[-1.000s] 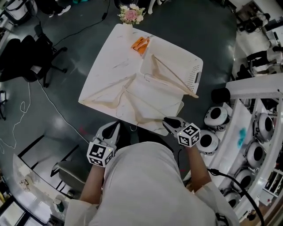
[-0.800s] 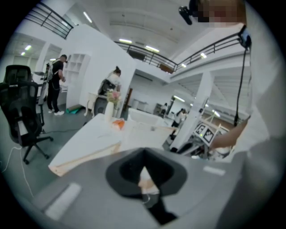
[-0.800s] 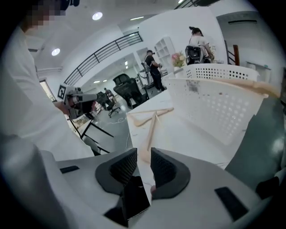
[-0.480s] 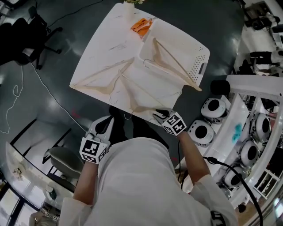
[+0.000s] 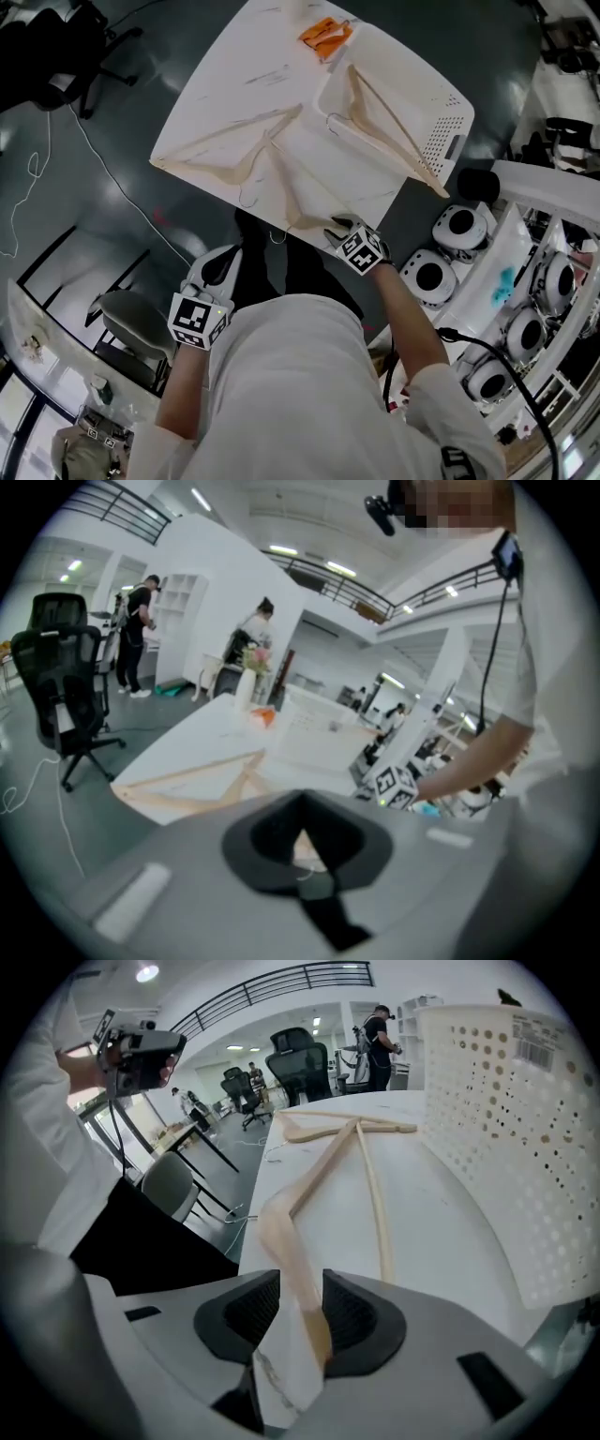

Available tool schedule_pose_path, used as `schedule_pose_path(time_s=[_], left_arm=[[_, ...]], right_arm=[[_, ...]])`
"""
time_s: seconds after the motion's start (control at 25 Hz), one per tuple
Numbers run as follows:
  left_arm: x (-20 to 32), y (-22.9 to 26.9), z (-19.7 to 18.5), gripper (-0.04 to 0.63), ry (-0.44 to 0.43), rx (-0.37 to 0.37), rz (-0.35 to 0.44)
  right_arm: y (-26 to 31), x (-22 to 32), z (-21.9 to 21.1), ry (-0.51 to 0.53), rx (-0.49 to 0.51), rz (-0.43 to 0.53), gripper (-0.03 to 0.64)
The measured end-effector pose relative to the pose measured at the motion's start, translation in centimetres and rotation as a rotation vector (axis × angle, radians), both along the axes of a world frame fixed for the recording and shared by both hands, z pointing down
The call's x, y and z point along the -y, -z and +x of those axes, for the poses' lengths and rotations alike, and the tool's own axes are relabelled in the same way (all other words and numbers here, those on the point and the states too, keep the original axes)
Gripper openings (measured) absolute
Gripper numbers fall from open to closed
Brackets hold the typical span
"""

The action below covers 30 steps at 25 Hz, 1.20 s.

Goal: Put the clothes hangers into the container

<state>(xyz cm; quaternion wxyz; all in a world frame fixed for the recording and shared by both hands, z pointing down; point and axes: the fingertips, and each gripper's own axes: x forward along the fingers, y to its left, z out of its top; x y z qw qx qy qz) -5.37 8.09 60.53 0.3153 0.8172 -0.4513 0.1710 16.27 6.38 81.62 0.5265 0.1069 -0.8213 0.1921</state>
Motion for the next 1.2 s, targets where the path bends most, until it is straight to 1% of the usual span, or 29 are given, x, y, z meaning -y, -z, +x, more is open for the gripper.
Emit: schedule_pose_path(time_s=[0.32,0.44,0.48,0.56,0.6,0.76,1.04,1.2], left_arm=[[-0.4,-1.3,-1.4,0.003,0.034,-0.005,-0.035],[-0.4,-1.7,-1.9,0.003,0.041,-0.008,-0.044],[-0.3,-1.8,-2.1,0.003,0.043,-0.009,-0.047],[-0.3,-2.0,-2.4,0.003,0.045,-0.012,-0.052],[-0.2,-2.0,-2.5,0.003,0.045,-0.013,-0.052],[-0.1,-1.7,-2.6,0.003,0.038,-0.017,-0.042],[0.8,-0.3,-2.8,0.003,0.013,-0.018,0.002],[1.6,0.8,-3.2,0.003,0.005,-0.015,0.037]], right_arm=[[-2.9,-0.7,-0.7,0.227,-0.104,0.087,0.133],[-3.1,-0.9,-0.7,0.26,-0.103,0.119,0.136],[-3.1,-1.0,-0.8,0.27,-0.102,0.13,0.131],[-3.1,-1.4,-0.9,0.297,-0.108,0.144,0.085],[-3.2,-1.5,-1.0,0.307,-0.113,0.141,0.081],[-2.3,-1.6,-1.4,0.272,-0.087,0.086,0.077],[2.2,-2.1,-3.1,0.193,0.001,0.015,0.075],[4.8,-1.7,-3.7,0.146,0.042,0.008,0.075]])
